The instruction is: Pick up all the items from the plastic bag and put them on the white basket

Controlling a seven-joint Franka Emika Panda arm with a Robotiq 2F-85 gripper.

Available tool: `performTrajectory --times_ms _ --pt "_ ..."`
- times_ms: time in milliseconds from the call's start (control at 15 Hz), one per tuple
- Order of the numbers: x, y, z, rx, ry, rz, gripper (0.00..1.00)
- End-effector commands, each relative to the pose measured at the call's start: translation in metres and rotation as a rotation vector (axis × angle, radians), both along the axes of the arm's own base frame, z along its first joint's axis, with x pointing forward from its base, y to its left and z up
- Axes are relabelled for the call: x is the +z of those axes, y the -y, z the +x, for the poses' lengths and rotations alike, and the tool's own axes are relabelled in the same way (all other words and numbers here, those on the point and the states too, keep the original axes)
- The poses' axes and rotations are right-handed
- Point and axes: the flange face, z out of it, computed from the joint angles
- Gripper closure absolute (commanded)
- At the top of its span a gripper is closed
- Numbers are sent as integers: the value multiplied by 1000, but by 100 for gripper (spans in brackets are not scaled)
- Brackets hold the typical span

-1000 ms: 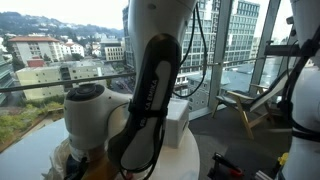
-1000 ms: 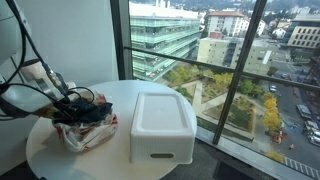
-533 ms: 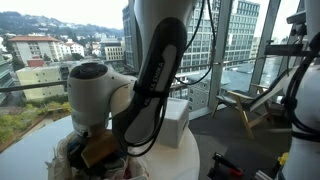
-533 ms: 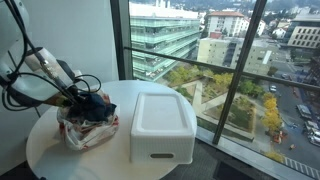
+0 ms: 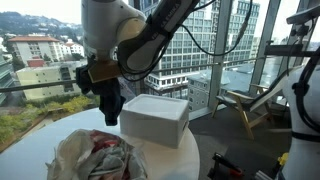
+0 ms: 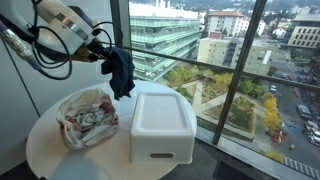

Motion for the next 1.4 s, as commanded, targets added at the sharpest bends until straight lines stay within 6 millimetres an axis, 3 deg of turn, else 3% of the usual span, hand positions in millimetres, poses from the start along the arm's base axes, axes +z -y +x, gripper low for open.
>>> performTrajectory --times_ms 0,133,267,467,667,733,800,867,1000,1333 --pt "59 54 22 -139 143 -36 87" --pt "61 91 28 -231 195 -82 87" --pt "37 129 23 -344 201 -139 87" --pt "-26 169 -1 -510 144 -251 88" --pt "-103 184 -38 -632 -11 -325 89" --pt "-125 185 -49 -656 -56 -339 87" --pt "-141 185 -56 -671 -87 -347 59" --pt "-153 183 -61 -684 -116 -338 57" --pt "-153 172 -60 -678 -127 -307 44" --pt "-90 107 -38 -554 36 -276 6"
